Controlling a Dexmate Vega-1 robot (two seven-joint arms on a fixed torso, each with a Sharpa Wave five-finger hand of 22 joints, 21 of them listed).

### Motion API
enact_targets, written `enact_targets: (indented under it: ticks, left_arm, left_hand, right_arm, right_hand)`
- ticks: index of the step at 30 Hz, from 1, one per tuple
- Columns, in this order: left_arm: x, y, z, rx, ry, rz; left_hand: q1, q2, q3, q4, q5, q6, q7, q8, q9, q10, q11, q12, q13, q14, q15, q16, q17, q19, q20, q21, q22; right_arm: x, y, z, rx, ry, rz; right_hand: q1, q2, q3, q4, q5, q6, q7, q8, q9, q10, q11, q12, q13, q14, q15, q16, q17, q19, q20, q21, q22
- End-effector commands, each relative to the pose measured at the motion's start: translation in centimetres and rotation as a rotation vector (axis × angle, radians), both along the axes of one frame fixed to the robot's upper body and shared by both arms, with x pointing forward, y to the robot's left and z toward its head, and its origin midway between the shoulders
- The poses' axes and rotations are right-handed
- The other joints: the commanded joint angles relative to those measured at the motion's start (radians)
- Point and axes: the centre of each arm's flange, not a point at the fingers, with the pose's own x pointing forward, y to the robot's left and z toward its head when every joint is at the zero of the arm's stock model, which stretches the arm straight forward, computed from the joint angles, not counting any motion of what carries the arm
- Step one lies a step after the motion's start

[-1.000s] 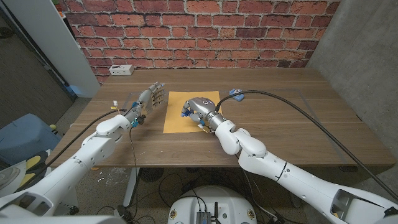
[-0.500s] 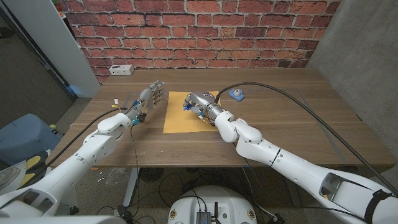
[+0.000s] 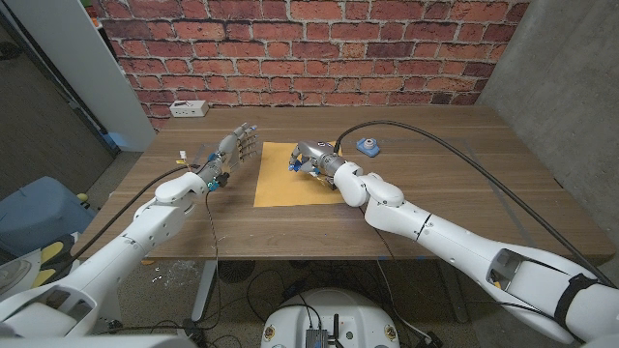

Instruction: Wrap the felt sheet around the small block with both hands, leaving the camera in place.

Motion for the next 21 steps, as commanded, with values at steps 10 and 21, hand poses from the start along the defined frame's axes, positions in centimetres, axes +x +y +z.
enact_targets:
  ticks: [10,21]
  left_arm:
    - [0.61,-0.19,0.63,-0.003,0.001,0.006]
    - [0.55,-0.58,0.95,0.011,0.008,0.000]
  left_hand:
    - [-0.006,-0.001,-0.001,0.000,0.008,-0.001,-0.006,0.003,0.001,-0.007,0.001,-0.003,0.005,0.000,-0.004,-0.005,0.003,0.004,0.015,-0.008,0.002]
    - [-0.007,-0.002,-0.003,-0.001,0.010,0.008,-0.007,0.006,0.001,-0.009,-0.007,-0.004,0.005,-0.002,0.002,-0.006,0.003,0.001,0.040,-0.014,0.002]
  right_arm:
    - [2.38,0.23,0.29,-0.104,0.134,-0.101]
    - [1.41,-0.29,0.06,-0.101,0.135,-0.108]
  right_hand:
    - [0.016,0.025,0.011,0.003,0.005,-0.008,0.000,-0.012,0.001,-0.008,0.007,0.002,0.101,0.001,-0.130,-0.020,0.015,-0.037,-0.088,0.032,0.005]
    - [0.012,-0.025,0.008,-0.004,0.003,-0.241,-0.094,-0.151,-0.033,-0.079,-0.001,-0.073,0.053,-0.042,-0.133,-0.115,0.016,-0.141,0.005,0.114,-0.030]
